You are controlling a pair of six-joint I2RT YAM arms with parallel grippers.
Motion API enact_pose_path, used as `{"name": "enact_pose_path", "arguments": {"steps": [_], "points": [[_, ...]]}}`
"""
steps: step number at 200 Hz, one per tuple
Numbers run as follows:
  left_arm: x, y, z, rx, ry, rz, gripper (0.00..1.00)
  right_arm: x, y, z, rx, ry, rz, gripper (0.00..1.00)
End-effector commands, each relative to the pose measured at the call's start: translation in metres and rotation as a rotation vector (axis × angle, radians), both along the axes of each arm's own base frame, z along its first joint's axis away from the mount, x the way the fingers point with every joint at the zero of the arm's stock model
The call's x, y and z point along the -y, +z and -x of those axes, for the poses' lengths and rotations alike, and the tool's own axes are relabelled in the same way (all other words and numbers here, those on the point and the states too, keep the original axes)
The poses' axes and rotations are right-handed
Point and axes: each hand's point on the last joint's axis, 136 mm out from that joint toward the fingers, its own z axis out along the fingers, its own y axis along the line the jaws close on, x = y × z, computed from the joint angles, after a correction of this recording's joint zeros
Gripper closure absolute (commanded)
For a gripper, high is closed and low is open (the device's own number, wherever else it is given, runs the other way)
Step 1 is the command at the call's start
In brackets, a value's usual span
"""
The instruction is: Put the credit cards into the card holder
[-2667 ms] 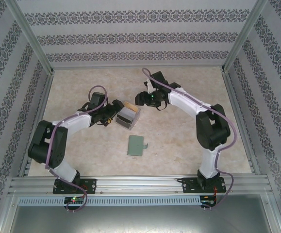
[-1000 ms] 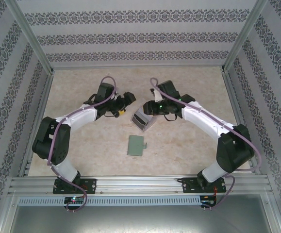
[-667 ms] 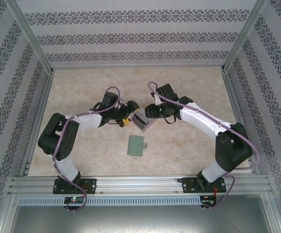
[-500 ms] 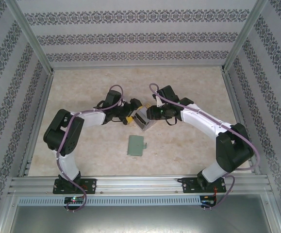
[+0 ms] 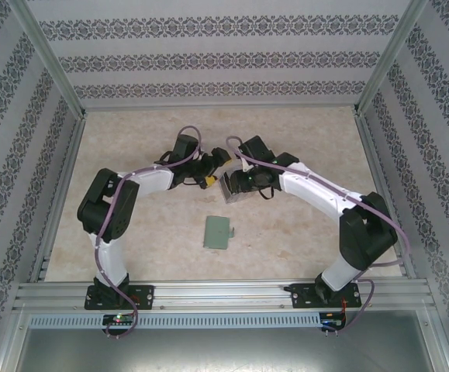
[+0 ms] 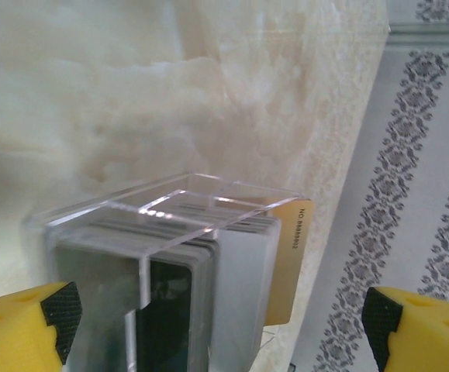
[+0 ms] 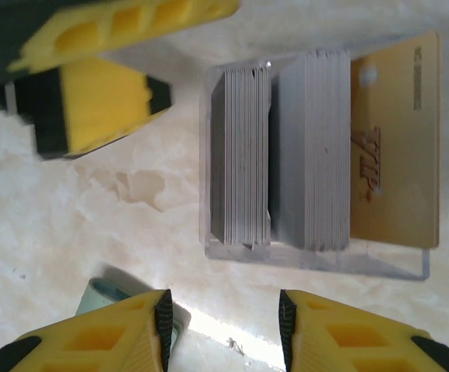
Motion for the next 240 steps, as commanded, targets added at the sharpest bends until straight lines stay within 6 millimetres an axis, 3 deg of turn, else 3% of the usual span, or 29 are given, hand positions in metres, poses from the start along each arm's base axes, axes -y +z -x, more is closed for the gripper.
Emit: {"name": "enact_pose_path", "arguments": {"steps": [1, 34, 86, 153, 240], "points": [[-0.056, 0.008, 0.006, 0.024, 0.121, -0.152, 0.04, 0.003, -0.003, -0.009, 0.023, 0.002, 0.125, 0.58], [-0.11, 0.011, 0.024, 0.02, 0.221, -0.293, 0.02, -0.01, -0.015, -0.019, 0.031, 0.019, 0.22, 0.58], [-0.147, 0.024, 0.048, 0.075, 0.288, -0.431, 0.01, -0.017, -0.031, -0.036, 0.033, 0.021, 0.372, 0.59], [-0.169, 0.025, 0.067, 0.114, 0.349, -0.49, 0.0, -0.025, -0.043, -0.042, 0.042, 0.046, 0.458, 0.59], [-0.17, 0.029, 0.069, 0.136, 0.333, -0.507, 0.0, -0.02, -0.055, -0.05, 0.112, 0.05, 0.638, 0.58]]}}
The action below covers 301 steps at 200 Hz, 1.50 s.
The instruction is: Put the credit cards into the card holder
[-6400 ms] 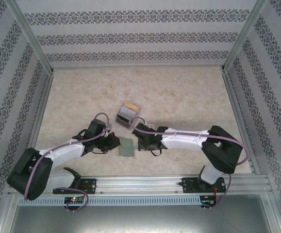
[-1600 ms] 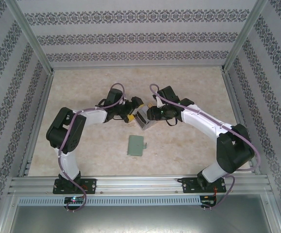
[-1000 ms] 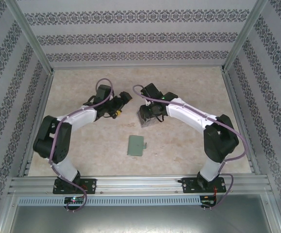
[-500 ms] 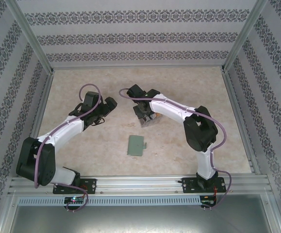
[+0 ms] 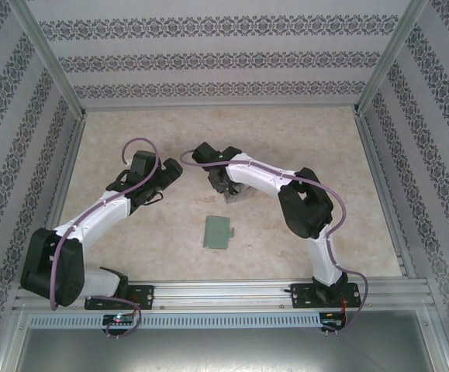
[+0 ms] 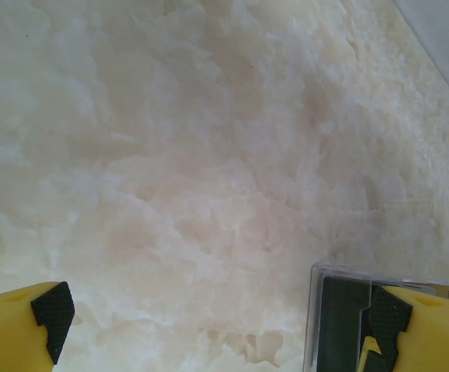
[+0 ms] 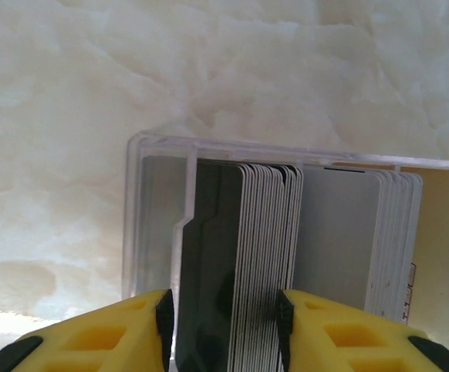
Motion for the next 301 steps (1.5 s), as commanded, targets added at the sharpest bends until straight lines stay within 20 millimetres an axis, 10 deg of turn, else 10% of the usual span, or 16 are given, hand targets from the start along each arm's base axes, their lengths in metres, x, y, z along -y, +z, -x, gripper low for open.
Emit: {"name": "enact_pose_path", "arguments": {"steps": [1, 301], "points": [[-0.003, 0.0, 0.005, -0.004, -0.01, -0.028, 0.0, 0.006, 0.006, -0.006, 0.053, 0.011, 0.095, 0.58], [0.008, -0.007, -0.001, -0.046, -0.051, -0.003, 0.0, 0.02, 0.031, -0.004, 0.108, -0.028, 0.071, 0.91]]}}
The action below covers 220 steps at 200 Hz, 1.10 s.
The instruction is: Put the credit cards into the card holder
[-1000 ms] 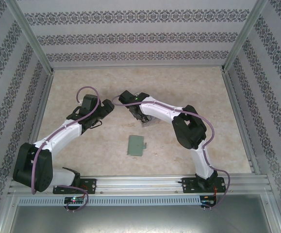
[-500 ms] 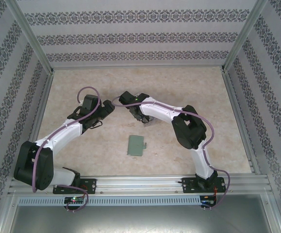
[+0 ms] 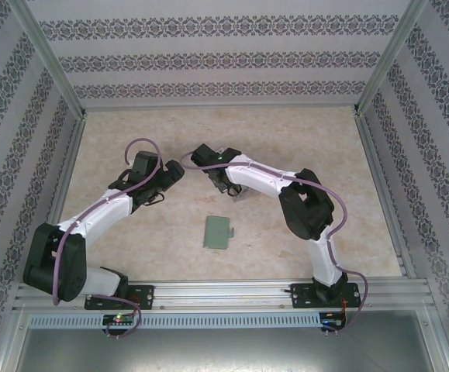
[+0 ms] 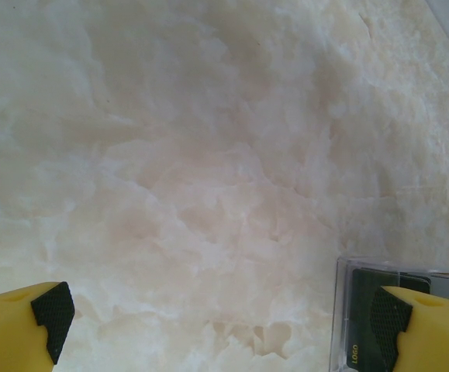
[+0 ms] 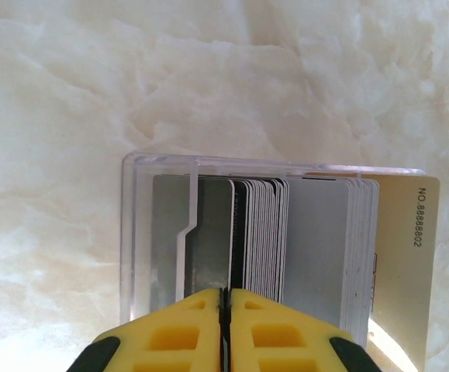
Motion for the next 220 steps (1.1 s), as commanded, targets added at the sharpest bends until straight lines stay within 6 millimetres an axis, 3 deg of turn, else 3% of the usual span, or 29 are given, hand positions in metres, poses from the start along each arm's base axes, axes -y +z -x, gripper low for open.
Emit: {"name": "enact_pose_path", "arguments": {"steps": [1, 47, 119, 166, 220], "points": [[0.003, 0.003, -0.002, -0.011, -0.025, -0.011, 0.0, 0.005, 0.017, 0.005, 0.019, -0.018, -0.021, 0.91], [0.013, 0.012, -0.006, 0.021, -0.076, 0.016, 0.0, -0.003, 0.033, 0.012, 0.0, -0.027, -0.128, 0.96], [0.077, 0.059, -0.017, 0.156, -0.349, 0.279, 0.09, -0.007, 0.111, 0.035, 0.106, -0.122, -0.606, 0.96], [0.12, 0.099, -0.017, 0.225, -0.533, 0.525, 0.1, 0.004, 0.124, 0.043, 0.091, -0.248, -1.051, 0.97], [0.166, 0.105, -0.01, 0.179, -0.683, 0.679, 0.15, 0.006, 0.139, 0.043, 0.048, -0.289, -1.341, 0.98]]}}
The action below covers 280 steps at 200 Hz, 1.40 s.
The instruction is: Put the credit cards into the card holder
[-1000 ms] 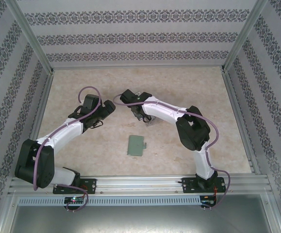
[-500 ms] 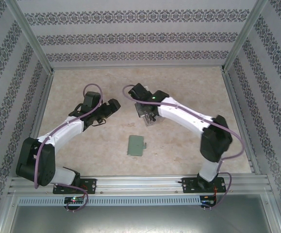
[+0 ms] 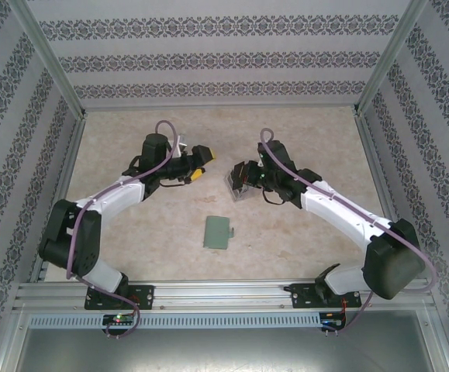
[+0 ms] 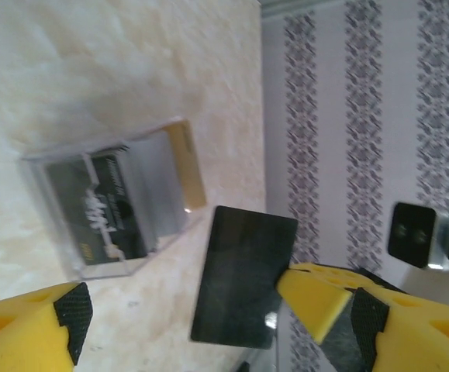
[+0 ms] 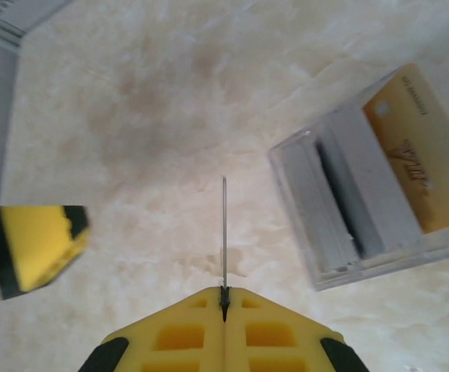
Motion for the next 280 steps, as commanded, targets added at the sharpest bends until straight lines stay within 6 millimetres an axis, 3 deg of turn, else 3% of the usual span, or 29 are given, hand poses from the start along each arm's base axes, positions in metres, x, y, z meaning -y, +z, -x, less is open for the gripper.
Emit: {"name": "enact_pose_path", "arguments": {"steps": [1, 44, 65, 109, 133, 158, 179, 199, 243, 280], "points": [[0.028, 0.029, 0.005, 0.04, -0.122, 0.122, 0.15, -0.017, 0.039, -0.004, 0.052, 0.016, -0.248, 0.98], [0.04, 0.034, 0.008, 0.038, -0.169, 0.154, 0.28, -0.018, 0.046, -0.005, 0.047, 0.027, -0.325, 0.98], [0.045, 0.038, 0.009, 0.035, -0.2, 0.18, 0.43, -0.023, 0.048, -0.007, 0.045, 0.057, -0.375, 0.98], [0.05, 0.048, 0.013, 0.05, -0.239, 0.192, 0.6, -0.028, 0.043, -0.014, 0.007, 0.08, -0.448, 0.98], [0.05, 0.048, 0.013, 0.047, -0.236, 0.191, 0.58, -0.029, 0.043, -0.016, -0.003, 0.09, -0.49, 1.0], [0.042, 0.033, 0.009, 0.016, -0.177, 0.11, 0.35, -0.019, 0.038, -0.016, -0.002, 0.048, -0.452, 1.0], [0.038, 0.024, 0.008, 0.006, -0.145, 0.071, 0.31, -0.011, 0.038, -0.017, 0.014, 0.015, -0.434, 1.0], [0.041, 0.027, 0.006, 0.008, -0.156, 0.106, 0.4, -0.015, 0.036, -0.016, -0.002, 0.026, -0.46, 1.0], [0.046, 0.039, 0.006, 0.032, -0.186, 0.155, 0.69, -0.018, 0.035, -0.016, -0.011, 0.025, -0.477, 1.0], [0.046, 0.041, 0.007, 0.041, -0.194, 0.151, 0.98, -0.019, 0.038, -0.012, -0.007, 0.056, -0.492, 0.9]]}}
